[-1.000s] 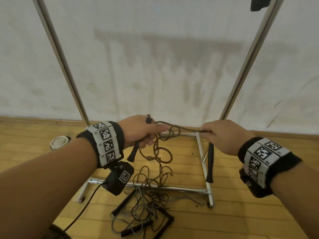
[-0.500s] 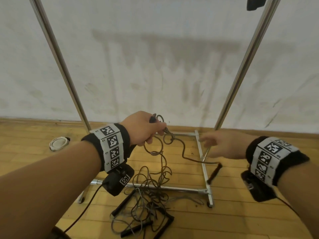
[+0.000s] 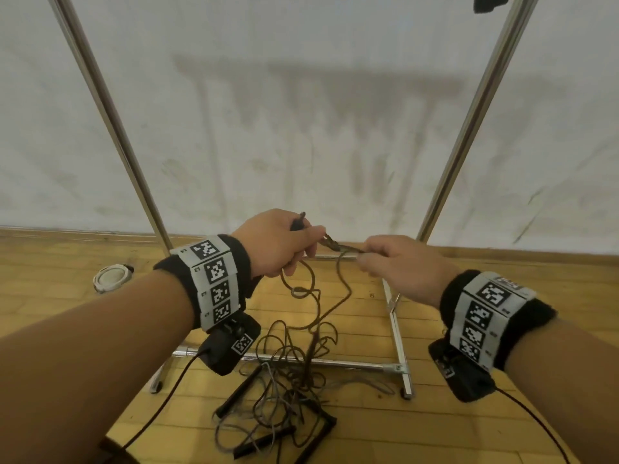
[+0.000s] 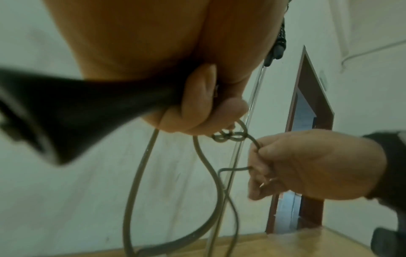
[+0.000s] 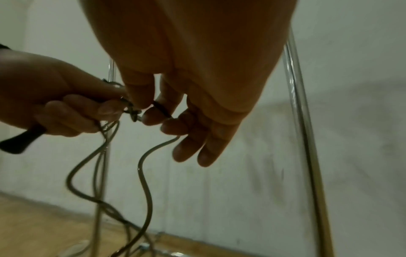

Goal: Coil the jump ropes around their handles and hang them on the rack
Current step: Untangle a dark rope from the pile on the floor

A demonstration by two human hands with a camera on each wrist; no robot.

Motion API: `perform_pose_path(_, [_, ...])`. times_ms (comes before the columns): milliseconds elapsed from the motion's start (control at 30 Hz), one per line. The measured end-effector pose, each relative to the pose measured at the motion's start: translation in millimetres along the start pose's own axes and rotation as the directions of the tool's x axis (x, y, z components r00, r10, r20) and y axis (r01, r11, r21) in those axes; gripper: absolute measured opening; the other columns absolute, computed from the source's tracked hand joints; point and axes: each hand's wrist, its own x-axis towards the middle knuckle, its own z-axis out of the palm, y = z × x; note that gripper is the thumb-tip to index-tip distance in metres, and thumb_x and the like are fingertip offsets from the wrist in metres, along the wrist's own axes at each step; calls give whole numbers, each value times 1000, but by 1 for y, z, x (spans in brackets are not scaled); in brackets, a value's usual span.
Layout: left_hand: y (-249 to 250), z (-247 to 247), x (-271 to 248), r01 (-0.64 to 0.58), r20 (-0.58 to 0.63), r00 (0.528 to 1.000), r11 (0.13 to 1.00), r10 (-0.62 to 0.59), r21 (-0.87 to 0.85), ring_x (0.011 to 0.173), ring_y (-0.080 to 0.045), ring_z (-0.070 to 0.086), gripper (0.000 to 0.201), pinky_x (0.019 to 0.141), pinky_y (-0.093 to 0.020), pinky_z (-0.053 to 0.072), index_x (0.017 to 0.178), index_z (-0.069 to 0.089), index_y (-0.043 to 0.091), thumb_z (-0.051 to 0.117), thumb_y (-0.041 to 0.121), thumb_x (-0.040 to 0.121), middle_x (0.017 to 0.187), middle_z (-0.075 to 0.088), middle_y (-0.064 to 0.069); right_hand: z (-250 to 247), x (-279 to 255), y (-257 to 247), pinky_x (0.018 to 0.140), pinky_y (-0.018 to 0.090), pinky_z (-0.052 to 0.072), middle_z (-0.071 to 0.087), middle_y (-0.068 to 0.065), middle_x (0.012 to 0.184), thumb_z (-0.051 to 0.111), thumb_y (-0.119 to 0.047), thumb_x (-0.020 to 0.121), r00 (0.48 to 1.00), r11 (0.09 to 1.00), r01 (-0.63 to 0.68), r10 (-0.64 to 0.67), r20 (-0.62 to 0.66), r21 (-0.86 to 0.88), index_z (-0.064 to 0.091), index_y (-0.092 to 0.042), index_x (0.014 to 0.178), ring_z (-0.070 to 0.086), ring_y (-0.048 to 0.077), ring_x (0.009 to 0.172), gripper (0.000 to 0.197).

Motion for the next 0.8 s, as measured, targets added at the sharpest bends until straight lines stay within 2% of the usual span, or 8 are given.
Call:
perform_pose_path(100, [-3,-9,1,40,-133,991,965,-5,259,48,-11,55,46,56,-27,45,74,71,24,56,56,103,53,60,4,-19,8,22,66,29,40,55,-4,71,49,-58,99,994,967,57,-79,-77,-248,58,-29,64,52,12,67,46])
perform_pose_path(233, [-4,-25,2,108,-273,962,931,-9,348,57,-17,56,46,56,-29,40,76,69,21,51,50,107,63,59,1,-39,11,53,98,47,43,52,-3,92,27,-66,99,990,833,-141,119,-76,-535,60,-34,74,46,26,105,52])
perform_pose_path(367, [-3,-24,3,124,-301,954,915,-3,383,53,-16,54,49,53,-28,39,78,70,18,49,50,108,60,58,3,-35,9,54,96,45,41,51,0,111,30,-66,100,962,729,-264,249,-115,-632,63,-38,87,41,27,112,46])
perform_pose_path(467, [-4,-11,2,73,-219,976,939,3,337,48,-14,56,49,55,-27,46,76,72,21,51,52,106,55,60,4,-24,9,39,92,42,46,56,0,108,41,-60,101,970,683,-163,243,12,-712,69,-30,97,50,26,109,42])
perform_pose_path(567, [-1,-1,-1,-13,-69,997,968,31,251,45,-12,57,47,56,-27,50,78,72,23,51,53,106,57,67,3,-16,7,24,91,35,51,66,-9,106,62,-43,95,979,905,-16,101,177,-426,67,-29,100,61,16,104,15])
perform_pose_path(633, [4,5,-3,-71,-2,997,967,74,245,45,-9,57,45,52,-20,49,81,74,26,50,55,106,62,72,3,-11,5,14,95,28,48,69,-17,116,70,-30,90,969,996,-29,50,241,-89,63,-33,107,61,5,113,19])
perform_pose_path(700, [8,10,-5,-107,34,994,967,102,233,46,-8,56,43,48,-16,47,83,74,27,51,55,106,67,75,3,-3,3,3,103,30,45,70,-20,120,72,-32,88,959,981,-78,25,282,178,58,-34,123,60,1,119,37])
perform_pose_path(800, [11,14,-6,-137,56,990,970,129,202,42,-2,52,41,41,-12,41,80,73,28,52,52,107,62,73,7,8,6,-8,112,42,42,70,-15,126,68,-48,91,980,952,-48,-14,200,303,57,-36,133,61,7,122,45])
